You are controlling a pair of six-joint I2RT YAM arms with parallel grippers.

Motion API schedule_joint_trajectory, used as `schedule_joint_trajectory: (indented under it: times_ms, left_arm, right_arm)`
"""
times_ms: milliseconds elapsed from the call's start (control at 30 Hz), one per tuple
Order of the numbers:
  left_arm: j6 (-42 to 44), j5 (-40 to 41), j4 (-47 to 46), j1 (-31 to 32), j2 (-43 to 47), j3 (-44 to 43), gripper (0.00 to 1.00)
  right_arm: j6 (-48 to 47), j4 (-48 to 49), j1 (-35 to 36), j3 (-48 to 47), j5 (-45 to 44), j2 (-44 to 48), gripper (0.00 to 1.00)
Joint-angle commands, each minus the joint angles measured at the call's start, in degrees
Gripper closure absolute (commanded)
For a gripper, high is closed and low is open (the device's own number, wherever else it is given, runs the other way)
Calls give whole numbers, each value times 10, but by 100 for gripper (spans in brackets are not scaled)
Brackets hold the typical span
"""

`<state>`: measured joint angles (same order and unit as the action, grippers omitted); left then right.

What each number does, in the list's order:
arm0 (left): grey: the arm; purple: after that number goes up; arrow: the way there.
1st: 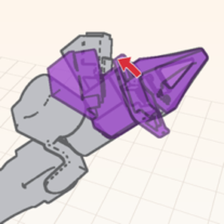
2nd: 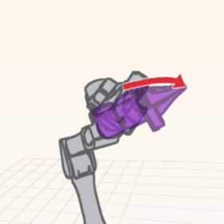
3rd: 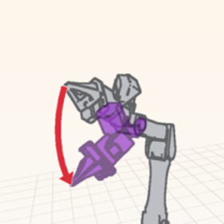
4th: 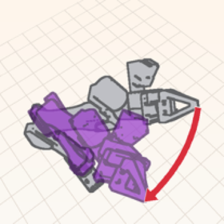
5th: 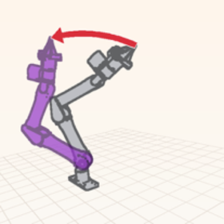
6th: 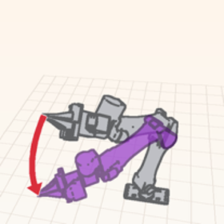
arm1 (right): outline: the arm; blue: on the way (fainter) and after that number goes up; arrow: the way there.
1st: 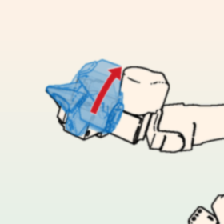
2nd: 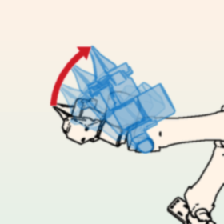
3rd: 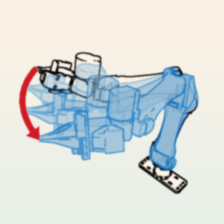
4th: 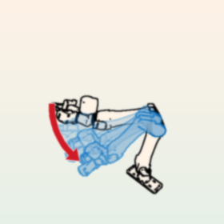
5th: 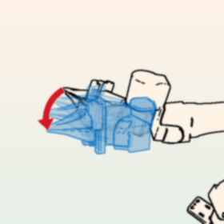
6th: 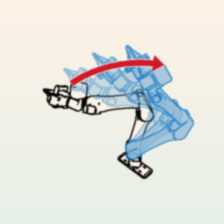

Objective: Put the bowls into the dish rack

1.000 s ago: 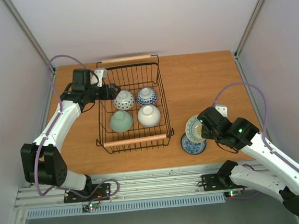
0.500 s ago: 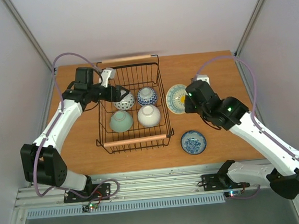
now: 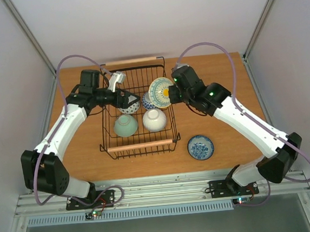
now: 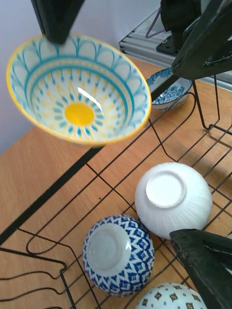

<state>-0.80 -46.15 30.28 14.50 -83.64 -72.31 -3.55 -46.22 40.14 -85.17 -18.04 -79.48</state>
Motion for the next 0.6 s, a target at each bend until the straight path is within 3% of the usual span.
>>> schedule_joint_trajectory:
  times_ms: [0,567]
  left_arm:
    - [7,-53,-29,3,27,7,15]
    - [7,-5,-38,4,12,12,14]
  right_arm:
    - [-12,44,7,-41,27,-27,99]
    - [-33,46,66,-107,28,-77,99]
